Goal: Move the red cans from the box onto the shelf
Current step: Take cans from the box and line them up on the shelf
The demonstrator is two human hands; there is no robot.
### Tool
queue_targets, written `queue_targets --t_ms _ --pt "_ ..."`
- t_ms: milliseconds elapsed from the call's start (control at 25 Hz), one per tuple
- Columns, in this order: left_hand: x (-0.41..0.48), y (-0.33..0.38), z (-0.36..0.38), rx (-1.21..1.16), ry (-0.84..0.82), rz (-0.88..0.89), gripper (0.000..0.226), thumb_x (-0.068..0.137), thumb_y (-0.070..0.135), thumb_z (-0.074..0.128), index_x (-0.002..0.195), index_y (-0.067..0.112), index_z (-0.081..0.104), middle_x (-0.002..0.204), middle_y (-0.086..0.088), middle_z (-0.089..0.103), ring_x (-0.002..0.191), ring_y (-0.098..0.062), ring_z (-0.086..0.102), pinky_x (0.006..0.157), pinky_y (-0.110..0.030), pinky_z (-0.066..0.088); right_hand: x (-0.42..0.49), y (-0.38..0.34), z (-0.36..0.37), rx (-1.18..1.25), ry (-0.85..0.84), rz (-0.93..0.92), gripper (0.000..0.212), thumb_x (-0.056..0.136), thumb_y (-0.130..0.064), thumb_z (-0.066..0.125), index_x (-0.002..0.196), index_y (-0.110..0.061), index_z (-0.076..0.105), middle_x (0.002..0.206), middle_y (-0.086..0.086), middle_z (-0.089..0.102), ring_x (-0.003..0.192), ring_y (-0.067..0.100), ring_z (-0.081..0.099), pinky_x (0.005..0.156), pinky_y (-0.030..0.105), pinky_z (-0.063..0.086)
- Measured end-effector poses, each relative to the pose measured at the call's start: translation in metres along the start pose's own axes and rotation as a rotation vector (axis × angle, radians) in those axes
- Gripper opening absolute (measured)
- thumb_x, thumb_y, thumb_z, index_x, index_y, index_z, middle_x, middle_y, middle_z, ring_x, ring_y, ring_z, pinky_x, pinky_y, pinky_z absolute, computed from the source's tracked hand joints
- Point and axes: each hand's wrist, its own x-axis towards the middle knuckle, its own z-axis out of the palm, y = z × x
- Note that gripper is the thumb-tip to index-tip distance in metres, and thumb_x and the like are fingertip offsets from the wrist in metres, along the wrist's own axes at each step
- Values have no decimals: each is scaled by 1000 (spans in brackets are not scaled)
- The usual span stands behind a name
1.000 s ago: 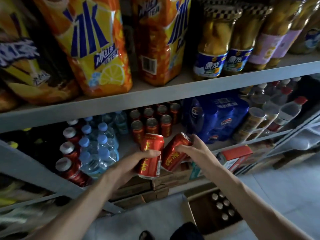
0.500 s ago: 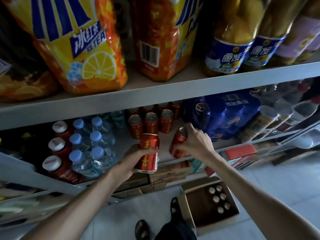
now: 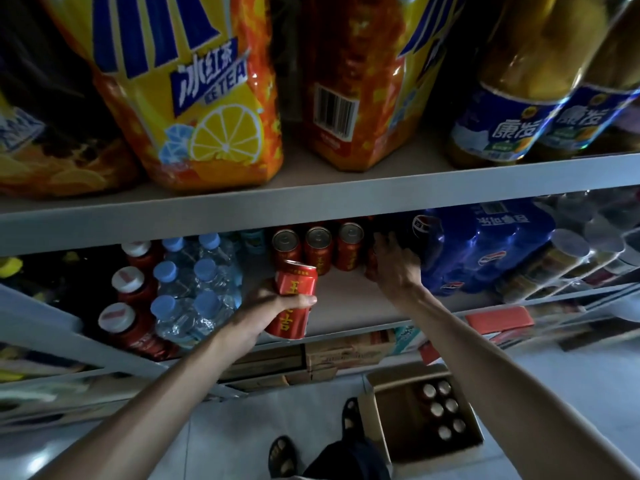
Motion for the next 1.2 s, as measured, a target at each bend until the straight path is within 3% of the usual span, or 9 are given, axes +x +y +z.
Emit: queue_targets --t_ms 160,280,440,600,760,920,1080,1200 --pt "-2 6 -1 26 -62 36 61 42 49 87 97 31 68 89 3 78 85 -14 74 75 -30 53 2 0 7 40 39 0 64 92 -11 57 149 -16 29 146 12 41 104 37 65 75 44 55" --pt "-3 10 -1 26 -91 57 51 44 46 86 92 34 72 89 6 77 82 -8 73 71 -25 51 -16 -3 12 103 153 -1 66 92 -6 55 151 -14 26 153 12 31 87 37 68 62 41 56" --pt "-4 11 -3 49 -121 39 46 45 46 85 89 37 74 88 5 77 81 -7 72 69 -23 50 -61 -6 36 289 290 78 51 83 -13 69 128 -5 45 116 18 50 71 40 64 49 40 50" --pt "-1 11 -3 30 -103 -23 52 40 47 84 89 31 74 84 7 77 76 -4 72 68 -26 49 -62 -1 50 475 147 333 37 89 -31 68 111 -4 54 104 19 64 84 42 65 62 36 43" --pt "0 13 -2 30 -100 -51 57 38 48 84 90 31 71 80 12 77 73 0 71 67 -24 48 -33 -6 55 636 69 528 42 95 -36 59 120 -3 53 110 22 67 95 42 66 69 37 45" --pt "2 15 -2 36 -76 -78 59 34 49 83 86 27 70 73 16 75 69 1 71 66 -25 46 -18 -12 62 470 96 504 25 98 -5 41 122 3 47 107 26 68 96 41 66 79 44 52" --pt "5 16 -3 48 -83 -62 44 35 48 82 76 32 76 70 16 75 65 4 70 61 -19 47 -6 -14 63 436 148 455 27 97 -2 37 122 2 47 103 25 70 94 41 67 80 45 54" --pt "8 17 -5 54 -85 -54 44 38 44 84 78 28 74 67 20 73 63 7 68 53 -11 49 2 -13 62 449 158 431 17 96 -4 49 111 0 56 95 22 72 87 39 70 72 39 54"
